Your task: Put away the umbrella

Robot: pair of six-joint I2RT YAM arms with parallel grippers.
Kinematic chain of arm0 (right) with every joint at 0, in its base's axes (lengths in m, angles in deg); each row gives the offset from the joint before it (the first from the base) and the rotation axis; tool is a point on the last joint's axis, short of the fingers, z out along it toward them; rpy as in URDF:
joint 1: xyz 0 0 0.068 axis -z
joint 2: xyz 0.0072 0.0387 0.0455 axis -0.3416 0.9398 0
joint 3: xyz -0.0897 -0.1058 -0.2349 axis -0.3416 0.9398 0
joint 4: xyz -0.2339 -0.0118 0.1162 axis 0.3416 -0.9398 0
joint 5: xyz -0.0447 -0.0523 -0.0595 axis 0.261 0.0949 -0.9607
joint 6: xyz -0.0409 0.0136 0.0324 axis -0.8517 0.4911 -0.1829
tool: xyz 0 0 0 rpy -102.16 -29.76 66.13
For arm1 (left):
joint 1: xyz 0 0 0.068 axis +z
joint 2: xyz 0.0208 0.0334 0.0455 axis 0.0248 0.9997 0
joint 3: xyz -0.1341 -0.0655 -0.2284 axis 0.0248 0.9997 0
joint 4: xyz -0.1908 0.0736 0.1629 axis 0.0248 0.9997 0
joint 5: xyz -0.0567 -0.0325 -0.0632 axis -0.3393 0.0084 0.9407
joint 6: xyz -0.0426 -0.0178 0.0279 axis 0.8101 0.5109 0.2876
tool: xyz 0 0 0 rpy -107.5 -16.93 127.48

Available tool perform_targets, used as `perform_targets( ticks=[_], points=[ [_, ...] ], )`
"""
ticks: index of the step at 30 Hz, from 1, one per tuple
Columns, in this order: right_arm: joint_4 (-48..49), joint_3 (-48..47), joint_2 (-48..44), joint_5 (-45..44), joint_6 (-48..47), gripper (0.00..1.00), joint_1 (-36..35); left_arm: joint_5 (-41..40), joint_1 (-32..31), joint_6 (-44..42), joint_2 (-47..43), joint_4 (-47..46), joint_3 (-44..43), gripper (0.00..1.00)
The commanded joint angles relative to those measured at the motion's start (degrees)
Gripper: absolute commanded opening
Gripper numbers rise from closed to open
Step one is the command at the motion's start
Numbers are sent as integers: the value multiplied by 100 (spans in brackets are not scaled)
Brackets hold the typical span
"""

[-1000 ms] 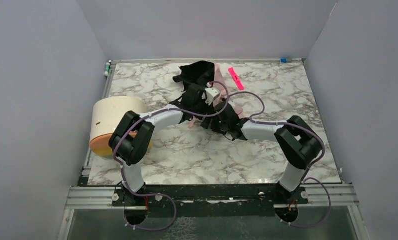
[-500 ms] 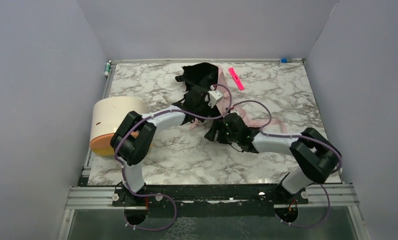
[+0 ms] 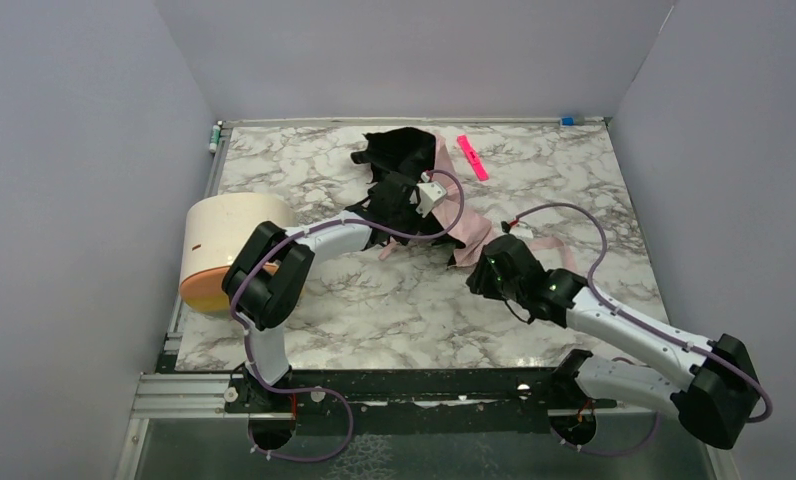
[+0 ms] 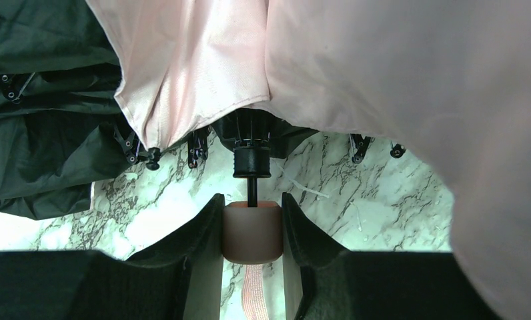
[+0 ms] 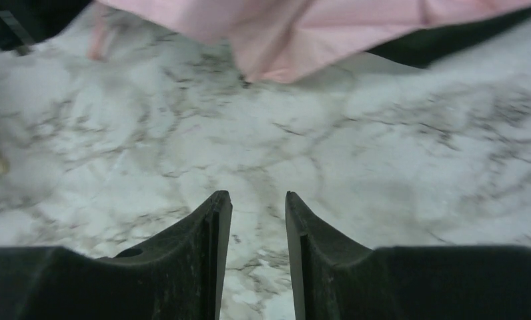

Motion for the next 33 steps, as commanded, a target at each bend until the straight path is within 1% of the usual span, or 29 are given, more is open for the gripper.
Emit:
perform_targets(
  ticks=[1, 3, 5, 6, 10, 16, 22, 26, 29, 33],
  points=[
    [-1507, -124, 178, -1261, 405, 38, 15, 161, -33, -26, 103, 133, -140, 0],
    [-1351, -137, 401, -1218, 398, 24, 42, 186, -39, -14, 112, 133, -140, 0],
    [-1048, -92, 666, -1126, 390, 7, 115, 206, -41, 9, 106, 137, -140, 0],
    [-826, -78, 809, -1007, 318, 2, 166, 220, -39, 6, 99, 141, -140, 0],
    [75, -93, 1337, -659, 43, 0, 285, 243, -60, 9, 78, 142, -115, 0],
    [275, -492, 2285, -939, 88, 1, 519, 243, -82, -1, 57, 140, -105, 0],
    [1021, -530, 2796, -765, -274, 0, 723, 269, -86, -9, 51, 138, -110, 0],
    [1542, -619, 3132, -327, -643, 1, 727, 306, -89, -21, 58, 142, -125, 0],
    [1883, -728, 3386, 36, -726, 1, 725, 368, -93, -13, 57, 151, -155, 0],
    [2098, -1005, 3788, 320, -667, 1, 727, 430, -99, 10, 35, 156, -158, 0]
  ],
)
